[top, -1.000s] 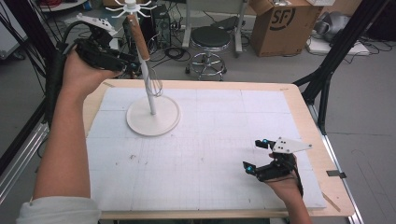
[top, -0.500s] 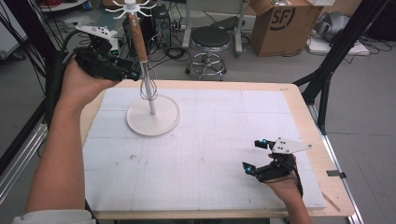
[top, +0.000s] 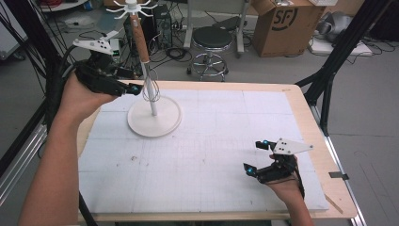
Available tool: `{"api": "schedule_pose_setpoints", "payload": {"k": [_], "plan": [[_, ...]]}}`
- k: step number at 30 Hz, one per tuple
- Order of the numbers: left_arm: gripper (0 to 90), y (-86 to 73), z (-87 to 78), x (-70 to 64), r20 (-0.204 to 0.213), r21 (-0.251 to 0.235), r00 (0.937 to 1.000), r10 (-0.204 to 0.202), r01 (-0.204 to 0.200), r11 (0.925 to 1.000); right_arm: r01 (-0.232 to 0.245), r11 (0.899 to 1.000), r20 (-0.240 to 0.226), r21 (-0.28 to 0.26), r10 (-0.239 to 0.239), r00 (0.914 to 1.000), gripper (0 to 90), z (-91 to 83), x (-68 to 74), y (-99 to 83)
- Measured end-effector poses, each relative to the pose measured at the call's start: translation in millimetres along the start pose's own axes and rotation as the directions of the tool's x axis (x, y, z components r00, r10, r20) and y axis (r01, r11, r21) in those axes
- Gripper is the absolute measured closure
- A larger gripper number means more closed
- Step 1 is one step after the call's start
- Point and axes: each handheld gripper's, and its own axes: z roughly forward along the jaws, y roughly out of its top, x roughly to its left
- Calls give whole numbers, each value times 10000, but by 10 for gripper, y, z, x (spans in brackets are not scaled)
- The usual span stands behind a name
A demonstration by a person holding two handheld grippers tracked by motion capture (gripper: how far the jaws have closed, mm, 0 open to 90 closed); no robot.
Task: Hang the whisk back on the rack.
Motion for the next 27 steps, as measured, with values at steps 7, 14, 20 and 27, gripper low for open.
{"api": "schedule_pose_setpoints", "payload": {"k": [7,14,20,27], "plan": [[196,-70,97,-205,232,-71,9993,302,-300,9995,-22,9999,2,-124,22,10000,21,-27,-3,6],[164,-188,202,-404,529,-267,9963,674,-660,9975,-27,9999,-10,-113,27,10000,20,-30,1,5],[155,-398,316,-489,789,-370,9941,749,-722,9967,-21,9999,-24,-126,21,10000,21,-25,3,4],[136,-685,477,-571,1135,-468,9920,558,-508,9976,-67,10000,-12,-65,67,10000,21,-19,2,2]]}}
